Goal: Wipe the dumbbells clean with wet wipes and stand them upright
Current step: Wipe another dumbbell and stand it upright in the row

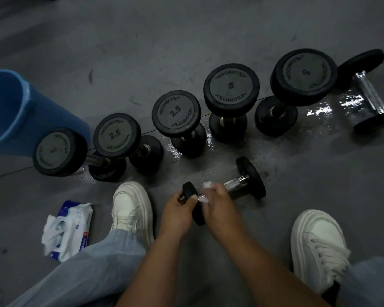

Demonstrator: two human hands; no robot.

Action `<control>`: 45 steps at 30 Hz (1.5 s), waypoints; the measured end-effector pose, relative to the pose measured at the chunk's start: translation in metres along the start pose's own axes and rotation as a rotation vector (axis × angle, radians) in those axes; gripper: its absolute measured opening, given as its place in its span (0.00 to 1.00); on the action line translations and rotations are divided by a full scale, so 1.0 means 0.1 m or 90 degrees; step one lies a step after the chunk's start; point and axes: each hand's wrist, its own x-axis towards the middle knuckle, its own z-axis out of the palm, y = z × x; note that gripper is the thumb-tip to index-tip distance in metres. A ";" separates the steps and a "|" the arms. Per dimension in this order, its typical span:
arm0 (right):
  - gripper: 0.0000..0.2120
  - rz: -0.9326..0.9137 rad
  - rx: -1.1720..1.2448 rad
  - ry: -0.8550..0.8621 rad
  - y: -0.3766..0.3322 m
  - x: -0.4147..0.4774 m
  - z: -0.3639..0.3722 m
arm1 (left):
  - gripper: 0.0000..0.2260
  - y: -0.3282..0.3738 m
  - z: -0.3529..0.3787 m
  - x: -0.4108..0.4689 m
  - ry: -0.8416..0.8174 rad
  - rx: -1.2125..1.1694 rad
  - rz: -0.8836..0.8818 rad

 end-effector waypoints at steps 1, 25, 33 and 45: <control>0.18 0.020 0.008 0.050 0.05 0.00 -0.01 | 0.05 0.00 0.01 0.00 0.003 -0.001 -0.001; 0.08 0.212 0.191 0.169 0.09 0.13 -0.29 | 0.26 -0.02 0.15 -0.13 0.070 -0.114 -0.123; 0.03 0.182 0.076 0.043 0.24 -0.29 -0.09 | 0.22 -0.04 0.25 -0.17 0.019 -0.293 -0.269; 0.08 0.149 0.012 0.067 0.03 -0.06 -0.34 | 0.25 -0.10 0.31 -0.30 -0.037 -0.332 -0.259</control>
